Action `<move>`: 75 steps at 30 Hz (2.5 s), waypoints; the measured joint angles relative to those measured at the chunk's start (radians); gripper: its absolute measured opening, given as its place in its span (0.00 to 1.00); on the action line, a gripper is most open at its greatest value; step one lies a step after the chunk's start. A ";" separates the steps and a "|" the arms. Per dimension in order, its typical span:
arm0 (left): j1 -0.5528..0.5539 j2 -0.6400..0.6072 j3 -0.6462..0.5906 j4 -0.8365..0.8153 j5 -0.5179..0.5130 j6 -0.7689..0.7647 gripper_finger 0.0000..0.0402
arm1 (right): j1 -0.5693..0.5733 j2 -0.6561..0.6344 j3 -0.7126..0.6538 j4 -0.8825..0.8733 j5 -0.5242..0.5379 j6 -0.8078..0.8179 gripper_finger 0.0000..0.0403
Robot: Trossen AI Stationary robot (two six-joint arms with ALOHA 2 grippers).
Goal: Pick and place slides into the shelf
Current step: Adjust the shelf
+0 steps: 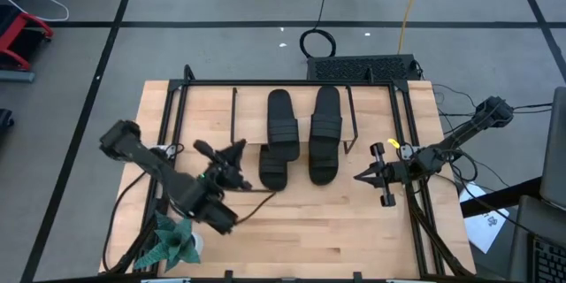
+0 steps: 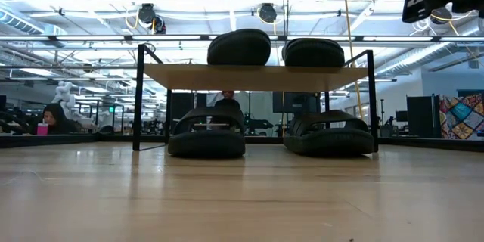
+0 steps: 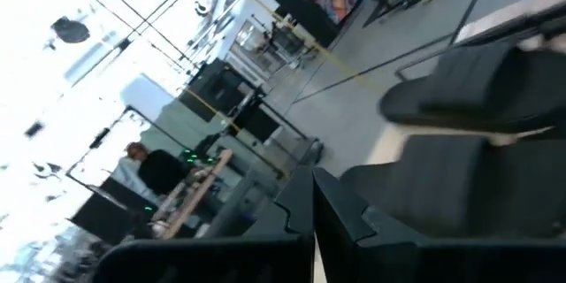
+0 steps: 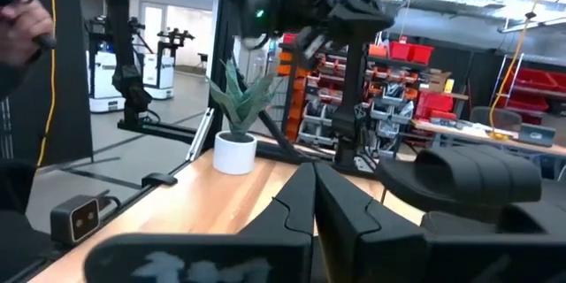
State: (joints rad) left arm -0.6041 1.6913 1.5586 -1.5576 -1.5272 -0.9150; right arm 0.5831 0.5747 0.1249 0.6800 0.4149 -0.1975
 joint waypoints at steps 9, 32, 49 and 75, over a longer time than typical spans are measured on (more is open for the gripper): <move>0.087 -0.126 0.090 0.546 0.735 1.071 0.00 | 0.000 0.000 0.000 -0.029 0.001 -0.036 0.00; 0.492 -0.741 -0.516 1.635 1.280 1.328 0.00 | -0.006 -0.023 0.000 -0.124 0.113 -0.031 0.00; 0.695 -0.888 -1.159 2.088 1.448 1.164 0.00 | -0.174 -0.083 0.387 -0.719 0.040 0.075 0.00; 0.660 -1.186 -1.168 1.486 1.291 1.301 0.00 | -0.428 -0.125 0.276 -0.746 -0.081 0.050 0.00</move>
State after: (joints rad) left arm 0.0563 0.5048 0.3906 -0.0711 -0.2360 0.3863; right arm 0.1547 0.4500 0.4007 -0.0662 0.3339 -0.1478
